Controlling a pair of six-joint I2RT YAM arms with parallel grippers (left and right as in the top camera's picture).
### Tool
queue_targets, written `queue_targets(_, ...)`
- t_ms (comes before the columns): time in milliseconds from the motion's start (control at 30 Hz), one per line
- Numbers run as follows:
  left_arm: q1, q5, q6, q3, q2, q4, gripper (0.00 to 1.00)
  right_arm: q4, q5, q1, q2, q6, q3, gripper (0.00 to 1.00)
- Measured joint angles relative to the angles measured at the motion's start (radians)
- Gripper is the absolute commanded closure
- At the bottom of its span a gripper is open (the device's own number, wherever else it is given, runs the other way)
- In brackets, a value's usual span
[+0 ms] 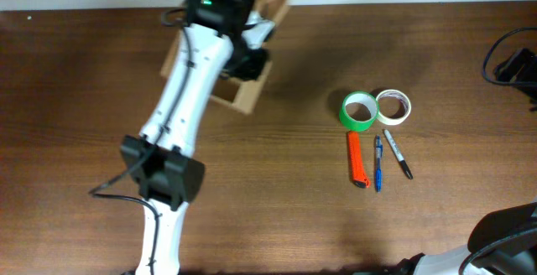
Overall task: Pack container
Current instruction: 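Drag the box rightward toward the tape rolls with the left gripper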
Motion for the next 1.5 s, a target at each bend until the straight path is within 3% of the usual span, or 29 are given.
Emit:
queue_targets(200,-0.14,0.007,-0.2,0.061,-0.002,-0.003,0.98,0.0,-0.004,0.0,0.0,0.003,0.0,0.01)
queue_targets(400,-0.237,0.008,-0.309,0.061,-0.002,-0.004,0.99,0.0,-0.008,0.0,0.0,0.023,0.0,0.01)
queue_targets(700,-0.36,-0.033,-0.381,0.061,0.0,-0.092,0.98,-0.019,-0.012,0.012,0.0,0.049,0.0,0.01)
queue_targets(933,-0.375,-0.123,-0.409,0.062,0.058,-0.107,0.98,-0.028,-0.015,0.053,0.0,0.051,0.0,0.01)
queue_targets(1233,-0.373,-0.169,-0.409,0.062,0.22,-0.016,0.99,-0.037,-0.015,0.079,0.0,0.051,0.0,0.01)
queue_targets(1500,-0.367,-0.178,-0.409,0.062,0.242,0.074,0.99,-0.039,-0.015,0.079,0.0,0.051,0.0,0.01)
